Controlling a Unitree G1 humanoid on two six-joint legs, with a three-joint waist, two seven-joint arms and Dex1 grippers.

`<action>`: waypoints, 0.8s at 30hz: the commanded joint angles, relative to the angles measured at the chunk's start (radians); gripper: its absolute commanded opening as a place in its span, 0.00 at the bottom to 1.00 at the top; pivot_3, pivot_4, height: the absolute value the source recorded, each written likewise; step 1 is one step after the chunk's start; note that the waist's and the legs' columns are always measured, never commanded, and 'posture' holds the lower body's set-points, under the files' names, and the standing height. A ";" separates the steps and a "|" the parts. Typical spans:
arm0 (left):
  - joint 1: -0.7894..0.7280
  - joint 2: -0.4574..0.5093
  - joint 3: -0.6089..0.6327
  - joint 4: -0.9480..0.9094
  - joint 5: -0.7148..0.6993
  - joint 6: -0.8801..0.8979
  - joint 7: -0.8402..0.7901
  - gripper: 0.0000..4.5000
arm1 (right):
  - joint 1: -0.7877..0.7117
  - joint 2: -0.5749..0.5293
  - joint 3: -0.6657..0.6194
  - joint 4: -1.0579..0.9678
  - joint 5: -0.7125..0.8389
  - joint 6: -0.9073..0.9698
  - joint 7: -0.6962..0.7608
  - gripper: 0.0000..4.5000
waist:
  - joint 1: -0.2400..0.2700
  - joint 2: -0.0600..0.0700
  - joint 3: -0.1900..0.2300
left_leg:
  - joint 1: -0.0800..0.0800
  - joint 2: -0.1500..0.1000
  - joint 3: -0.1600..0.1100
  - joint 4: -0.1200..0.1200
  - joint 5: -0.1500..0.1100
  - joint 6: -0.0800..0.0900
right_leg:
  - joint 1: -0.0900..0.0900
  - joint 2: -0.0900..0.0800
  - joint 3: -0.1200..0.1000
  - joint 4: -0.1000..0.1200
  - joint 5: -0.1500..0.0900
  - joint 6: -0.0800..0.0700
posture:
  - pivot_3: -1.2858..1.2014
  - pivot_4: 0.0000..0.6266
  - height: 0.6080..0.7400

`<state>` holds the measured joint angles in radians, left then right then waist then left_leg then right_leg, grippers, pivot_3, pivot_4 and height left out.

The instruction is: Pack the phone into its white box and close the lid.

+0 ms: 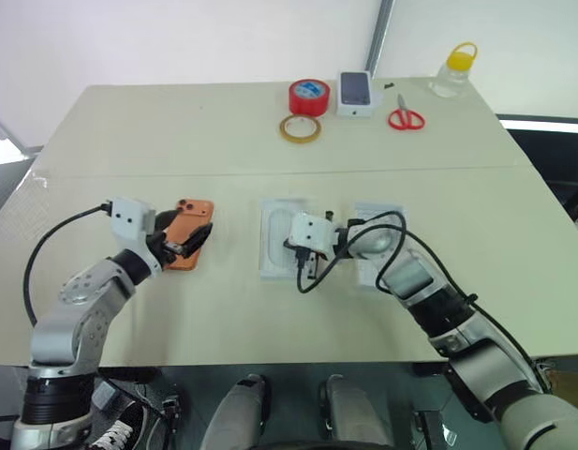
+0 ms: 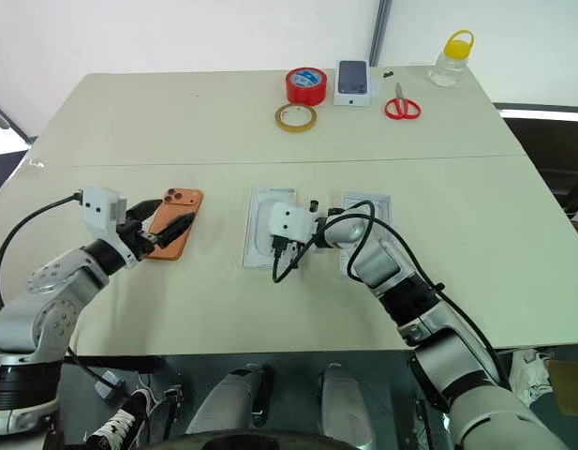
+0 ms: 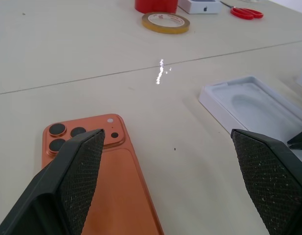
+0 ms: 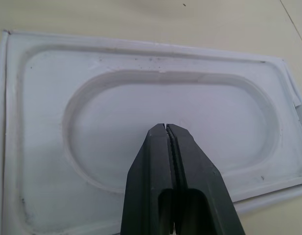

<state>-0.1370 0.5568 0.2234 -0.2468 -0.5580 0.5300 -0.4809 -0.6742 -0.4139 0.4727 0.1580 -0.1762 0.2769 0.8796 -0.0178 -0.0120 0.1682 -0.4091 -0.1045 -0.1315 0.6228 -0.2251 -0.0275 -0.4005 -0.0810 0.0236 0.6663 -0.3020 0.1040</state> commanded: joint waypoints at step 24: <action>-0.200 0.131 0.222 0.425 -0.133 0.317 -0.013 0.97 | -0.131 0.329 -0.044 0.054 0.042 0.027 -0.185 0.01 | -0.003 0.000 0.000 | 0.000 0.000 -0.001 0.000 0.001 -0.002 | -0.005 0.001 0.000 0.001 0.000 0.000 | 0.52 0.24 1.00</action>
<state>-0.3091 0.6702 0.4264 0.1524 -0.6924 0.8388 -0.4804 -0.7825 -0.1101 0.3968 0.2157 -0.1158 0.3164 0.7078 -0.0209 -0.0123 0.1682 -0.4090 -0.1044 -0.1323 0.6225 -0.2240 -0.0293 -0.4060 -0.0800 0.0232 0.6680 -0.3017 0.1036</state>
